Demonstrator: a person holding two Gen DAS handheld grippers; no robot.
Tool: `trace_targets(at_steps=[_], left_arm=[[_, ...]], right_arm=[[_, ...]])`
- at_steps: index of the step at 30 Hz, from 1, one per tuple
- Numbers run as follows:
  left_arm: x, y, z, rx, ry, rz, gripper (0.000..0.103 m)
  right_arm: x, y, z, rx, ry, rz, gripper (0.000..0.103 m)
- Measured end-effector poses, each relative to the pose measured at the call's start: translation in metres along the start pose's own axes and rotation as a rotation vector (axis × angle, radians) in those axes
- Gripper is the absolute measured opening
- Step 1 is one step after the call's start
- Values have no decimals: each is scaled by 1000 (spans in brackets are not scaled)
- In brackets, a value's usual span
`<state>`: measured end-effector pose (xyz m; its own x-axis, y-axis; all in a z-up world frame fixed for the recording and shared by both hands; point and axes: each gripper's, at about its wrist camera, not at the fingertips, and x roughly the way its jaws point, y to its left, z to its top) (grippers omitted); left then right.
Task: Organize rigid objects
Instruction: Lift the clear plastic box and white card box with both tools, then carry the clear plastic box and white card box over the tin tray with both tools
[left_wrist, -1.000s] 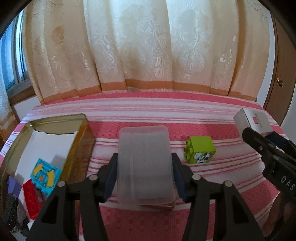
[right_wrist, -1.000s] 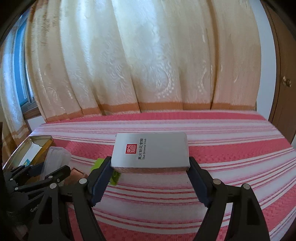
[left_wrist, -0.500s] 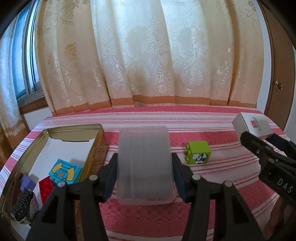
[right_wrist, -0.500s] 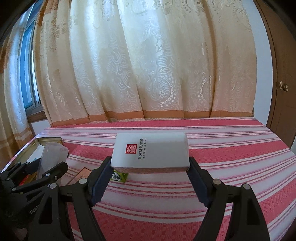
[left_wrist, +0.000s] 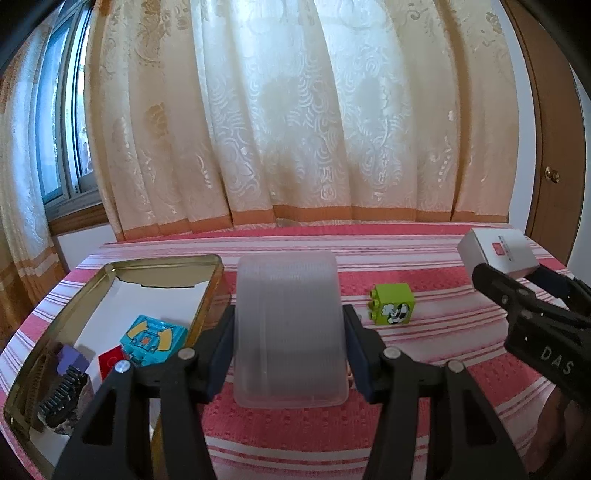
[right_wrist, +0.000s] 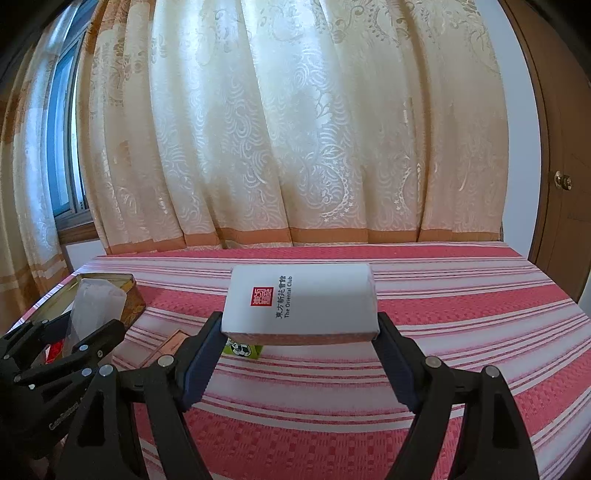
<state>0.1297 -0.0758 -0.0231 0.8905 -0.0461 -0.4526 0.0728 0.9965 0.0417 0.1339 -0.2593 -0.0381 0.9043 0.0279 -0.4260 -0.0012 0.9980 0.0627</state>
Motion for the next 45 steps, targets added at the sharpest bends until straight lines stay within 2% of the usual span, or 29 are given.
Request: trace_targets(at_steps=[45], left_arm=[[-39, 20, -13, -35, -105, -8, 54]], right_arm=[[-43, 25, -13, -39, -110, 35, 81]])
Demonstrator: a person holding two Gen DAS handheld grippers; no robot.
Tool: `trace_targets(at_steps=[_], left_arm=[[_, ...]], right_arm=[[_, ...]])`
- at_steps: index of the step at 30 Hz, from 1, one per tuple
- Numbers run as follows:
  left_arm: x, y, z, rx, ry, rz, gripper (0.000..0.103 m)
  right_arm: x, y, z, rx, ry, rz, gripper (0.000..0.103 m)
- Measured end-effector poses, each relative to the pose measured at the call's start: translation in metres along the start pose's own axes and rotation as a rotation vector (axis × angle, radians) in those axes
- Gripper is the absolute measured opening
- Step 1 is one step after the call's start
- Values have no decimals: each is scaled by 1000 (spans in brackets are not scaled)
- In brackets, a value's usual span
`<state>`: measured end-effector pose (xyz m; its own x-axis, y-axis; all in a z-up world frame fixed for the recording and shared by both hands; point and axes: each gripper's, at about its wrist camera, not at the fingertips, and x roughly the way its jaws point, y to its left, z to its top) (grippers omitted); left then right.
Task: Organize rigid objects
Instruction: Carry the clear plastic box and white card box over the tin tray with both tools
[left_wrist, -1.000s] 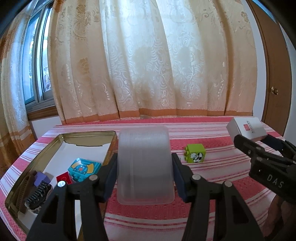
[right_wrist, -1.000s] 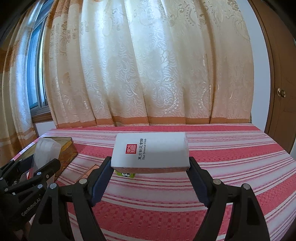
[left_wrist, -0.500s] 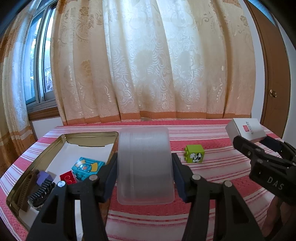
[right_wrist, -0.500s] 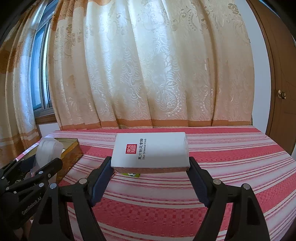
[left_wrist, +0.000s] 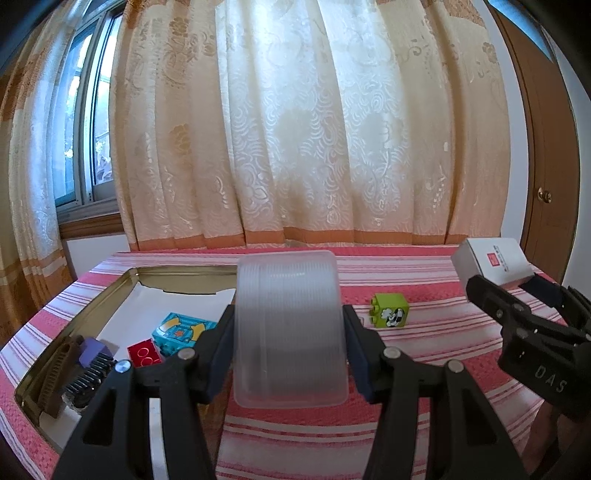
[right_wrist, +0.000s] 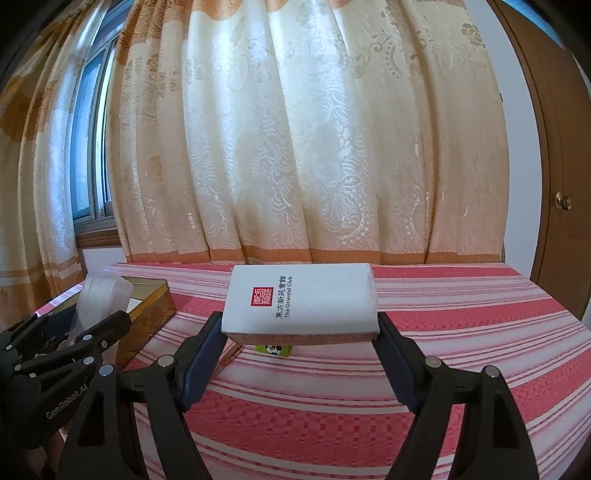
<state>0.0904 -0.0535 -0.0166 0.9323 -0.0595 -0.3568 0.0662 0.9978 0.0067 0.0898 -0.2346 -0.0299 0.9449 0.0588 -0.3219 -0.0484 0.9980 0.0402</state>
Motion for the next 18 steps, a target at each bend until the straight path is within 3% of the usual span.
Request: trace_targets(at_steps=[18], left_arm=[[-7, 13, -2, -18, -18, 7, 54]], right_arm=[[-6, 8, -1, -9, -30, 14, 81]])
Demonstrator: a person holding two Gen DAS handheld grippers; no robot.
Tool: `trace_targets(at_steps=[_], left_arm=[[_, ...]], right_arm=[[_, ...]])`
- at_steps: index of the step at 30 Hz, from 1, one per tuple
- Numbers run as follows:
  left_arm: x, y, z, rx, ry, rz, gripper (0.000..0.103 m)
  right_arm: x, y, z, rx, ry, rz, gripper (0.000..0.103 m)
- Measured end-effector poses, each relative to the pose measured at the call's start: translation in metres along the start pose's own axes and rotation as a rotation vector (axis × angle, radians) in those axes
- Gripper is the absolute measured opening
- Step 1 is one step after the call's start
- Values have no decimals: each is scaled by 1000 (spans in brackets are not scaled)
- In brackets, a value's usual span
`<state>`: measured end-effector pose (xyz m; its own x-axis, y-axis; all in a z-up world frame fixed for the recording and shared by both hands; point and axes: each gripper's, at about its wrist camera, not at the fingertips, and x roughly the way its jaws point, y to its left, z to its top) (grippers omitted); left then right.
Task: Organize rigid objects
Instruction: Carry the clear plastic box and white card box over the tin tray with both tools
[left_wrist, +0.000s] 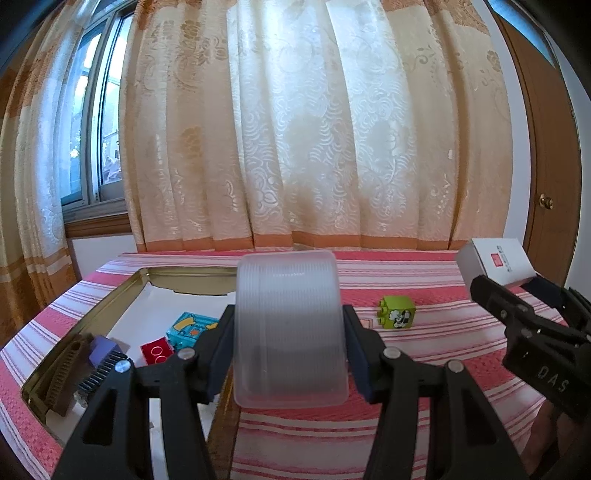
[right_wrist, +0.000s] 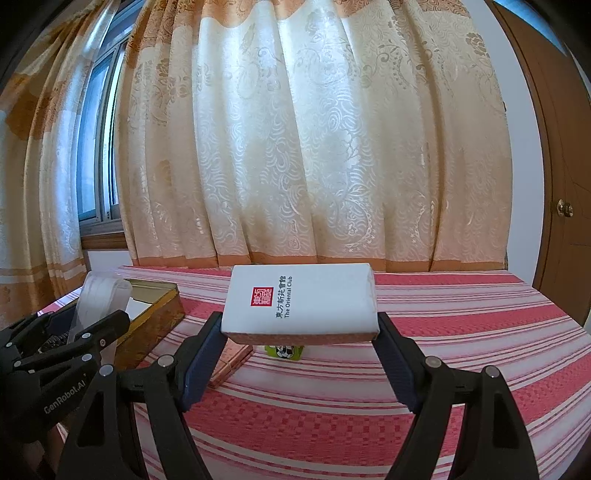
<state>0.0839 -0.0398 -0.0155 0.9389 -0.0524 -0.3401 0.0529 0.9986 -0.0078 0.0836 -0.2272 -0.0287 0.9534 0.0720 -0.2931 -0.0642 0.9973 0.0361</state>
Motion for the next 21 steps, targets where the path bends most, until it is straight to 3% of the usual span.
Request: trace_targets(at_steps=[21], left_arm=[[-7, 17, -1, -19, -17, 17, 54]], right_arm=[[-3, 29, 0, -13, -9, 54, 81]])
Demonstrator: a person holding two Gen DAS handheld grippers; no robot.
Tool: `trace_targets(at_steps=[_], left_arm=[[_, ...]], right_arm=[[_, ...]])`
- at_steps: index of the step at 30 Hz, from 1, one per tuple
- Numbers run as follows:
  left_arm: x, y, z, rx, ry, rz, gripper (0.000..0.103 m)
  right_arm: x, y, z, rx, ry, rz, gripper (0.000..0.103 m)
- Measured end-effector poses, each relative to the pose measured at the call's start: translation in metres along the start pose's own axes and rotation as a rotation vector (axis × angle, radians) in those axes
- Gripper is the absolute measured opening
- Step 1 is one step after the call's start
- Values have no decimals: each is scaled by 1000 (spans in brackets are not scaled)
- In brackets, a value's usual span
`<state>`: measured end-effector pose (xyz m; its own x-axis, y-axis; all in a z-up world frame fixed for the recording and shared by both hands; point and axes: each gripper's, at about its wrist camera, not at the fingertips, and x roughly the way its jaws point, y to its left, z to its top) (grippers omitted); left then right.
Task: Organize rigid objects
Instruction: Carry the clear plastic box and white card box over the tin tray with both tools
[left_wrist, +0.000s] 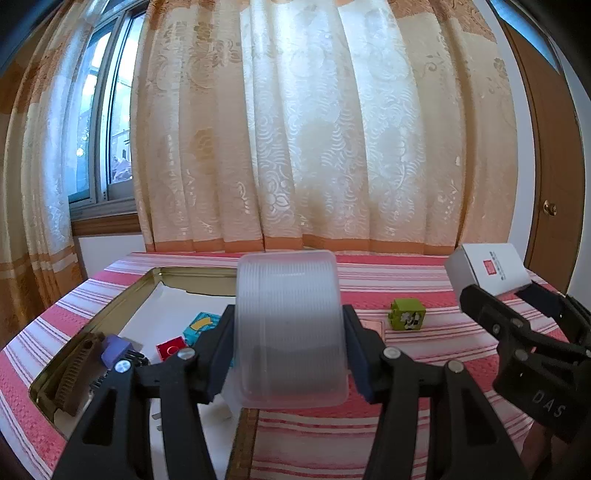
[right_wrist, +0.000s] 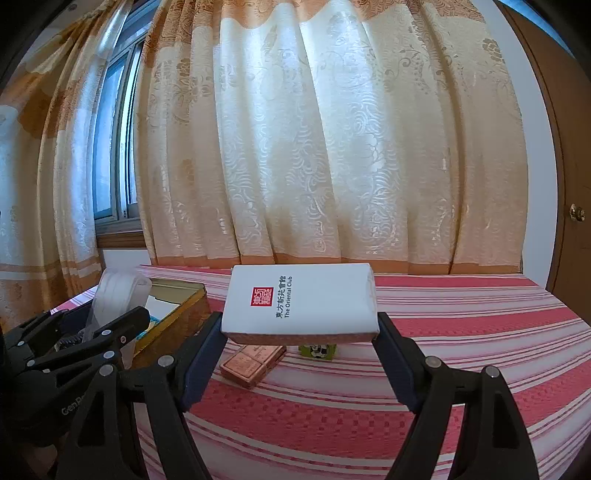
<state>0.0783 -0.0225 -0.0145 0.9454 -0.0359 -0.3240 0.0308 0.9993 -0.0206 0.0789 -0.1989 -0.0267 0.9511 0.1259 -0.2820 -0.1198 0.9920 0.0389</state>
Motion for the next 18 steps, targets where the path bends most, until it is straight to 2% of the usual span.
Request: trace_targets(at_steps=[18], left_arm=[[-5, 15, 0, -6, -20, 27, 54]], right_arm=[[1, 19, 1, -22, -2, 32, 81]])
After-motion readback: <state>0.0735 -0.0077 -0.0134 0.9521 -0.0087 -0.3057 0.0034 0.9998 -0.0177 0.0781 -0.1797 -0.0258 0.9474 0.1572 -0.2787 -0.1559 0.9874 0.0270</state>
